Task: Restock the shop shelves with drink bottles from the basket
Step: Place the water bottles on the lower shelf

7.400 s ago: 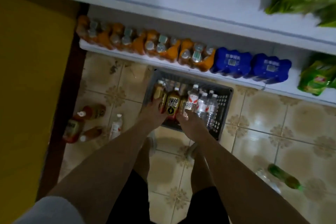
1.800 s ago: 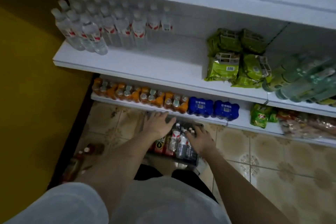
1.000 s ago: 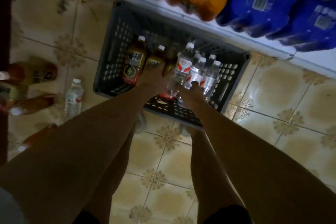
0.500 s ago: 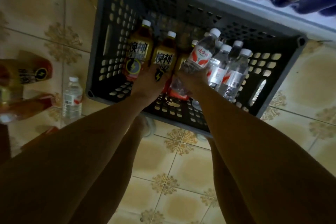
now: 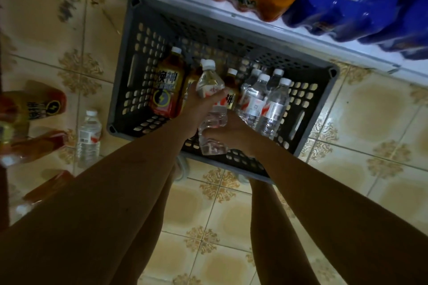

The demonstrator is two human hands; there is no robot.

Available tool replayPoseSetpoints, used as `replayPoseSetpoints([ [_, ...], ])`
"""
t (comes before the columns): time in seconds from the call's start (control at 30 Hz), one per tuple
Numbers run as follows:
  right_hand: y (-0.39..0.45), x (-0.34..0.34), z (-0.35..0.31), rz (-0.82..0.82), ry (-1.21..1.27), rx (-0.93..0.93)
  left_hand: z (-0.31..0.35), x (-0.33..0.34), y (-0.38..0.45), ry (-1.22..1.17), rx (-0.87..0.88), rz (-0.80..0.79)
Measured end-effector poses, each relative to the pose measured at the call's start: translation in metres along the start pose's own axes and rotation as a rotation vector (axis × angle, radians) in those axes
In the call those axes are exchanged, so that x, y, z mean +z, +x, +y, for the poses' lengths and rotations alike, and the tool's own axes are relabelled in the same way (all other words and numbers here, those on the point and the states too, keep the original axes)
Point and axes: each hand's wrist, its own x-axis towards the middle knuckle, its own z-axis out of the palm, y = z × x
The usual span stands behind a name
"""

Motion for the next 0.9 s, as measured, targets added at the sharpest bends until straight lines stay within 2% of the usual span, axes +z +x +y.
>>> replayPoseSetpoints([
  [0.17, -0.001, 0.004, 0.012, -0.067, 0.025, 0.004, -0.015, -0.002, 0.009, -0.029, -0.007, 0.111],
  [0.23, -0.005, -0.002, 0.009, -0.061, 0.125, 0.068, -0.017, -0.004, 0.011, -0.057, 0.0, 0.138],
  [0.27, -0.007, -0.006, 0.009, -0.008, 0.201, 0.103, -0.017, -0.006, 0.011, -0.067, 0.0, 0.141],
  [0.33, -0.003, -0.016, 0.013, 0.211, 0.256, 0.134, -0.017, -0.01, 0.01, -0.061, -0.001, 0.132],
  [0.43, 0.007, -0.027, 0.028, 0.534, 0.079, 0.175, -0.02, -0.017, 0.015, -0.033, 0.002, 0.093],
  [0.5, 0.016, -0.033, 0.037, 0.621, -0.014, 0.24, -0.017, -0.019, 0.016, -0.018, 0.014, 0.08],
  [0.7, 0.036, -0.038, 0.035, 0.659, -0.208, 0.323, -0.02, -0.024, 0.032, -0.027, 0.005, 0.059],
  [0.8, 0.053, -0.036, 0.032, 0.652, -0.154, 0.343, -0.024, -0.025, 0.038, -0.058, -0.012, 0.054],
  [0.9, 0.067, -0.035, 0.031, 0.573, -0.091, 0.399, -0.029, -0.028, 0.045, -0.09, -0.021, 0.046],
])
